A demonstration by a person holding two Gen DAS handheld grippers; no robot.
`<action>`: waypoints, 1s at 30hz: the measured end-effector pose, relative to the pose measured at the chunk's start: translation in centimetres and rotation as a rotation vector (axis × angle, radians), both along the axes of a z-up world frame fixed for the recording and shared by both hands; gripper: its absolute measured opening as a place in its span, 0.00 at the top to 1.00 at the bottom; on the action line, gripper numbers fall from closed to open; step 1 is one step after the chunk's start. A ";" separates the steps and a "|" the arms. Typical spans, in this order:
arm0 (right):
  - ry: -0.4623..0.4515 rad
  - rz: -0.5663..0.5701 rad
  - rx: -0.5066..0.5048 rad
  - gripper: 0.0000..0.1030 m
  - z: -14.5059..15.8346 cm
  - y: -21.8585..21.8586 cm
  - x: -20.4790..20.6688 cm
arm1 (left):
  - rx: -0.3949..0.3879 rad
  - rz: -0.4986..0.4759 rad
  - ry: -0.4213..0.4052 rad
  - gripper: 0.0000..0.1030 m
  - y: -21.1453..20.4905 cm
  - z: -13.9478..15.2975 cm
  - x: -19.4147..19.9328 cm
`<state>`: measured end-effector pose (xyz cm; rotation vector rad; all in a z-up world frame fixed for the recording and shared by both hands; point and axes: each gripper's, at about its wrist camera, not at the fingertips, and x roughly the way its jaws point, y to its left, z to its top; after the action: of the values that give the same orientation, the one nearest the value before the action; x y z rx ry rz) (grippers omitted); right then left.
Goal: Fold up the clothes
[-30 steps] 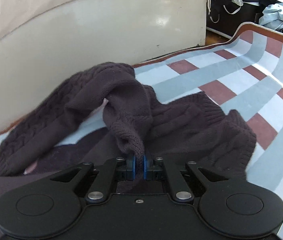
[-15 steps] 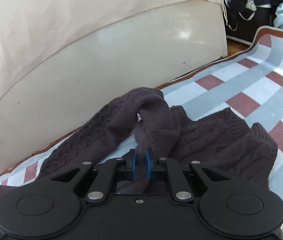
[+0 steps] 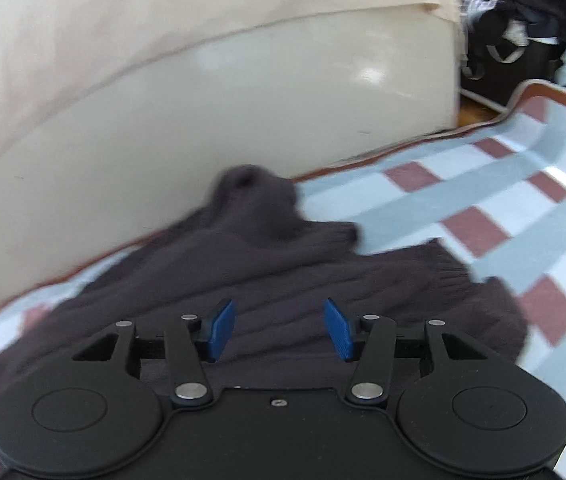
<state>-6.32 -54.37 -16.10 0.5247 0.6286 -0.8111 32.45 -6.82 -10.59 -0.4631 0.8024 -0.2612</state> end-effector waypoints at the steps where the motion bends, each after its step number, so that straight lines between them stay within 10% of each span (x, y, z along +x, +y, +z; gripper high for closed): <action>1: 0.029 -0.021 -0.001 0.46 -0.1 -0.4 -0.2 | -0.002 -0.050 0.011 0.99 -0.9 0.0 0.0; 7: 0.160 -0.116 0.028 0.44 0.2 -4.3 -4.4 | -0.085 -0.401 0.128 0.95 -8.1 -1.4 -1.9; 14: 0.000 -0.207 0.166 0.34 -0.6 -6.0 -12.7 | -0.029 -0.851 0.111 0.90 -17.4 -1.4 -9.6; 18: -0.025 -0.200 0.182 0.34 -2.1 -6.1 -15.3 | 0.007 -1.053 0.087 0.70 -22.0 -1.4 -15.2; 21: -0.076 -0.213 0.220 0.34 -3.7 -6.8 -16.5 | 0.084 -1.199 0.046 0.57 -24.9 -2.0 -20.3; 26: -0.160 -0.207 0.361 0.34 -6.5 -6.9 -17.2 | 0.516 -1.417 -0.194 0.50 -29.1 -4.8 -28.7; 30: -0.151 -0.133 0.418 0.34 -8.0 -3.8 -16.2 | 0.582 -1.397 -0.232 0.50 -31.0 -5.3 -29.3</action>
<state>-22.50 -58.19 -24.12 1.0082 0.6300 -0.7578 3.11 -37.78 -15.94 0.7467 0.8124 -1.2968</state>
